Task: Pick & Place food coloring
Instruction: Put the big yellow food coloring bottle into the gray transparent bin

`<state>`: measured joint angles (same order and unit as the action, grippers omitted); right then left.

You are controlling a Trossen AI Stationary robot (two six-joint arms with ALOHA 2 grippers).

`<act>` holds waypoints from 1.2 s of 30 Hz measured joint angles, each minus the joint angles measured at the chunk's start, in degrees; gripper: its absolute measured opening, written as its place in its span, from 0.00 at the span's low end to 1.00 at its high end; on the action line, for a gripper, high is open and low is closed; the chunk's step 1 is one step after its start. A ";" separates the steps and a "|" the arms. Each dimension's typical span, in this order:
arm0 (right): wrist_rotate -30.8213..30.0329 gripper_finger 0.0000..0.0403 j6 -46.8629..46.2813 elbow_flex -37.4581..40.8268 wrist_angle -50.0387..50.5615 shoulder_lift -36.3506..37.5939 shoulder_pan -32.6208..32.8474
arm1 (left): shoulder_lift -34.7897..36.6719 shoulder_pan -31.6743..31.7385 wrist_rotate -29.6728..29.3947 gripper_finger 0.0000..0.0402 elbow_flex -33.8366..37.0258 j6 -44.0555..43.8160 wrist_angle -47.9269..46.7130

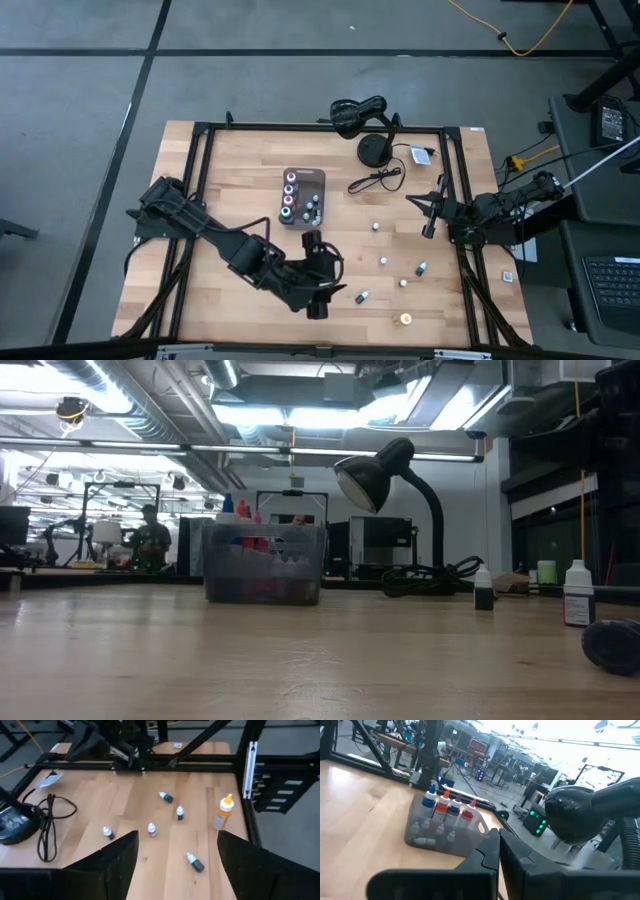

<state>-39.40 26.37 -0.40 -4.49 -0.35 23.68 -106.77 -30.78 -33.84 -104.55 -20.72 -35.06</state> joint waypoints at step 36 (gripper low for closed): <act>15.82 0.04 -48.79 -0.40 -8.18 0.01 0.02 | 0.10 2.44 8.06 0.66 23.69 5.43 43.81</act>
<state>-23.58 -22.41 -0.80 -12.67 -0.35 23.70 -106.67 -28.34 -25.77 -80.86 -15.29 8.75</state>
